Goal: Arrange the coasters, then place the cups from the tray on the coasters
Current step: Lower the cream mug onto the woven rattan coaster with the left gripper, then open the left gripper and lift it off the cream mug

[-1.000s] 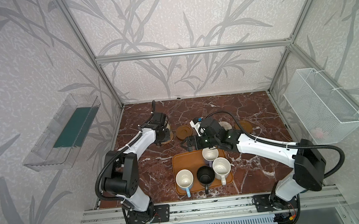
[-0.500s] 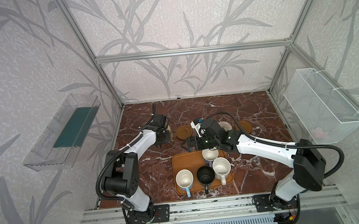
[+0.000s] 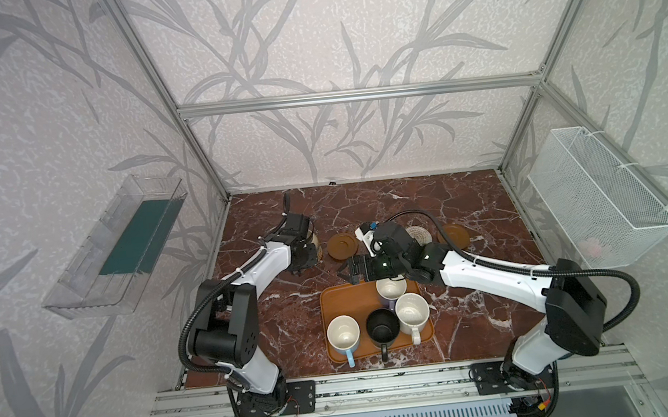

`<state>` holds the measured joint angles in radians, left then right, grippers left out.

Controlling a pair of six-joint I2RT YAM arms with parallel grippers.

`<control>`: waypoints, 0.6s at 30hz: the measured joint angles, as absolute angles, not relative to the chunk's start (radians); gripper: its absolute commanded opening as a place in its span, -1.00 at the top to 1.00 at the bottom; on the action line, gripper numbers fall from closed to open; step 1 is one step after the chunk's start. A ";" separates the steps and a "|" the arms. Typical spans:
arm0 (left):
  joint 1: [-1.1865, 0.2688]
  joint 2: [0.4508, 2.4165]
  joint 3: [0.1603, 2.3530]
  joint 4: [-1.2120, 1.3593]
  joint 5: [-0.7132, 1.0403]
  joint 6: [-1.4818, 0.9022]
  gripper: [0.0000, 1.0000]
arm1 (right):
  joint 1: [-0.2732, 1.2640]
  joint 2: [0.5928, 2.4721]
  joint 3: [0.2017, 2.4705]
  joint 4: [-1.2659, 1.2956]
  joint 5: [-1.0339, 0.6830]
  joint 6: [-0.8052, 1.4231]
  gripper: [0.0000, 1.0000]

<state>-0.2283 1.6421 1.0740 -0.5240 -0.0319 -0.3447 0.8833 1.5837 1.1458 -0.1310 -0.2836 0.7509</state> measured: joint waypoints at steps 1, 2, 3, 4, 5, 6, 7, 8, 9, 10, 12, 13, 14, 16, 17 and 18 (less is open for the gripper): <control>-0.228 1.642 1.074 -0.524 -0.032 -0.345 0.53 | 0.883 1.584 1.146 -0.131 -0.287 0.752 -0.98; -0.228 1.642 1.074 -0.524 -0.032 -0.347 0.53 | 0.883 1.584 1.146 -0.131 -0.289 0.752 -0.98; -0.228 1.642 1.074 -0.524 -0.032 -0.348 0.52 | 0.883 1.584 1.146 -0.131 -0.289 0.752 -0.98; -0.228 1.642 1.074 -0.524 -0.032 -0.351 0.52 | 0.883 1.584 1.146 -0.131 -0.289 0.753 -0.98; -0.228 1.642 1.074 -0.525 -0.031 -0.352 0.49 | 0.884 1.584 1.146 -0.131 -0.289 0.754 -0.98; -0.228 1.642 1.074 -0.526 -0.031 -0.352 0.45 | 0.883 1.584 1.146 -0.131 -0.289 0.756 -0.98; -0.228 1.642 1.074 -0.528 -0.030 -0.353 0.41 | 0.883 1.584 1.146 -0.131 -0.290 0.756 -0.98; -0.228 1.642 1.074 -0.532 -0.028 -0.356 0.35 | 0.883 1.584 1.146 -0.131 -0.290 0.757 -0.98; -0.228 1.642 1.074 -0.535 -0.028 -0.359 0.35 | 0.883 1.584 1.146 -0.131 -0.290 0.759 -0.98; -0.228 1.642 1.074 -0.537 -0.028 -0.361 0.35 | 0.883 1.584 1.146 -0.131 -0.291 0.760 -0.98; -0.228 1.642 1.074 -0.539 -0.028 -0.368 0.34 | 0.883 1.584 1.146 -0.132 -0.293 0.763 -0.98; -0.228 1.642 1.074 -0.541 -0.028 -0.371 0.34 | 0.883 1.584 1.146 -0.132 -0.294 0.763 -0.98; -0.228 1.642 1.074 -0.543 -0.028 -0.376 0.25 | 0.883 1.584 1.146 -0.133 -0.294 0.764 -0.98; -0.228 1.642 1.072 -0.547 -0.027 -0.389 0.16 | 0.883 1.584 1.146 -0.134 -0.294 0.764 -0.98; -0.228 1.642 1.070 -0.550 -0.028 -0.394 0.16 | 0.883 1.584 1.146 -0.137 -0.294 0.764 -0.98; -0.228 1.642 1.067 -0.551 -0.028 -0.400 0.03 | 0.883 1.583 1.146 -0.139 -0.294 0.763 -0.98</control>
